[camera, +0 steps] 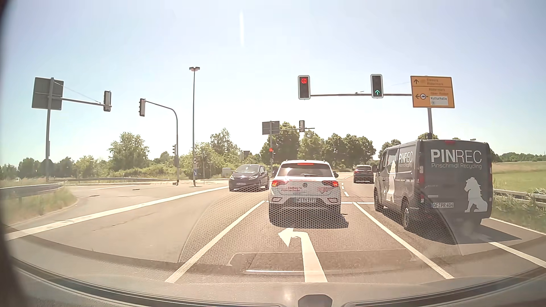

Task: Follow the waypoints while adhering to traffic rules and regulations

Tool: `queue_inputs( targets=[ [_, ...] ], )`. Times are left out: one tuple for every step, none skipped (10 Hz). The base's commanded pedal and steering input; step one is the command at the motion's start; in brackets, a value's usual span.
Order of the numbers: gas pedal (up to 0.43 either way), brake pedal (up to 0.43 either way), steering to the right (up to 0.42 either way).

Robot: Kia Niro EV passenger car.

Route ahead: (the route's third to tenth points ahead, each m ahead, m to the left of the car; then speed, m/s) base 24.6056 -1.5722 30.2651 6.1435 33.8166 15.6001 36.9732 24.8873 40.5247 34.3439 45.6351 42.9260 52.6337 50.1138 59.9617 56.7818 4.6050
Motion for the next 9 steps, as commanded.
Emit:
queue_inputs(
  targets=[
    [0.000, 0.360, 0.029],
    [0.000, 0.366, 0.031],
    [0.000, 0.366, 0.031],
    [0.000, 0.366, 0.030],
    [0.000, 0.366, 0.029],
    [0.000, 0.366, 0.028],
    [0.000, 0.366, 0.029],
    [0.000, 0.366, 0.029],
    [0.000, 0.366, 0.028]
  ],
)
